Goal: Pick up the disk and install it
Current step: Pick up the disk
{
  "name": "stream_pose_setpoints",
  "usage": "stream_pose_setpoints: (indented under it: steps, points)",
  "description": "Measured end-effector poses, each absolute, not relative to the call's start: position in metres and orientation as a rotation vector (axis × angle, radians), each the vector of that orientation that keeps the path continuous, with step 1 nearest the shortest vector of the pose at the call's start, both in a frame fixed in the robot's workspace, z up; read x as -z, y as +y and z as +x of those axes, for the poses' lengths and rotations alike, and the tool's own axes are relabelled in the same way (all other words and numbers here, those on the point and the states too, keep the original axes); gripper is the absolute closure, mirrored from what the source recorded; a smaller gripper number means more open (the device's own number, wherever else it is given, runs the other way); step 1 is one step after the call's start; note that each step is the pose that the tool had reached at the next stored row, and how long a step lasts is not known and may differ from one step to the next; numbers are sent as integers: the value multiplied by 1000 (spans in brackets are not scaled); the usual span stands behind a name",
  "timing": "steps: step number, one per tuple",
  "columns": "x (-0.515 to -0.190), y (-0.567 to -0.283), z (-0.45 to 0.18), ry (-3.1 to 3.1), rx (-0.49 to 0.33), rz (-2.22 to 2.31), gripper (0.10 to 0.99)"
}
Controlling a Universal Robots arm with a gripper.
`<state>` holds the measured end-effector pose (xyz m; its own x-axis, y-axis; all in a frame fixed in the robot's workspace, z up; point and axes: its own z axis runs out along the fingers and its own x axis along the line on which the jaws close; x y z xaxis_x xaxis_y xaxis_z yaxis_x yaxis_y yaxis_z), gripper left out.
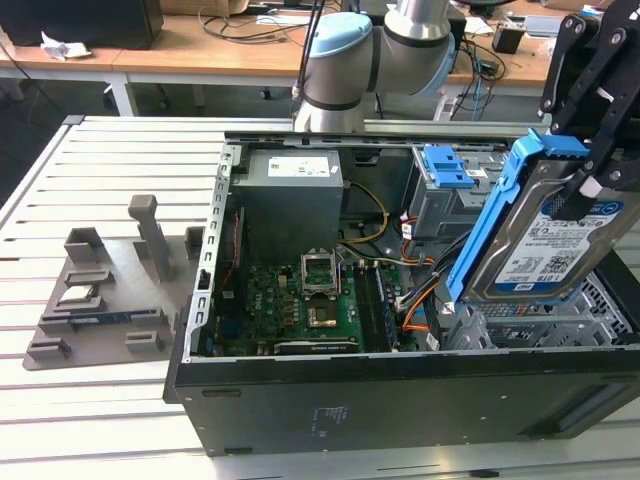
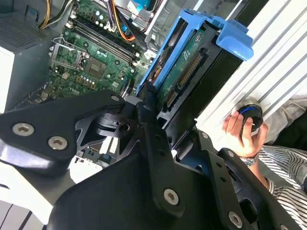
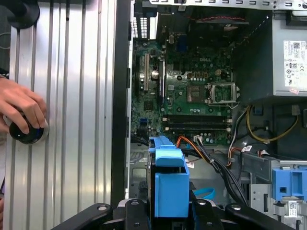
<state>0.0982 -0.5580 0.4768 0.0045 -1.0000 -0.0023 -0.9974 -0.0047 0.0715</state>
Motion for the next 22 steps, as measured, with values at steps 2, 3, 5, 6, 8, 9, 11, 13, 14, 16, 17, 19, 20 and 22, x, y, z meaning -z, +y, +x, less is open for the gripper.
stream_pose_setpoints:
  steps: [2, 3, 5, 6, 8, 9, 11, 13, 14, 16, 17, 19, 20, 22]
  points:
    - [-475, -557, 99, -2181, 80, 2191, 722]
    - [-474, -557, 100, -2181, 80, 2191, 722]
    - [-472, -554, 104, -2181, 80, 2191, 722]
    - [-472, -553, 105, -2181, 81, 2191, 722]
    - [-471, -549, 111, -2181, 80, 2191, 722]
    - [-470, -549, 112, -2181, 80, 2191, 722]
    - [-470, -548, 115, -2180, 80, 2191, 722]
    - [-470, -547, 120, -2180, 79, 2190, 722]
    - [-469, -547, 122, -2180, 80, 2190, 722]
    - [-469, -546, 127, -2180, 79, 2190, 722]
    - [-468, -546, 130, -2180, 79, 2190, 722]
    - [-468, -545, 133, -2180, 79, 2190, 722]
    - [-467, -545, 135, -2180, 79, 2190, 722]
    - [-467, -545, 136, -2180, 79, 2190, 722]
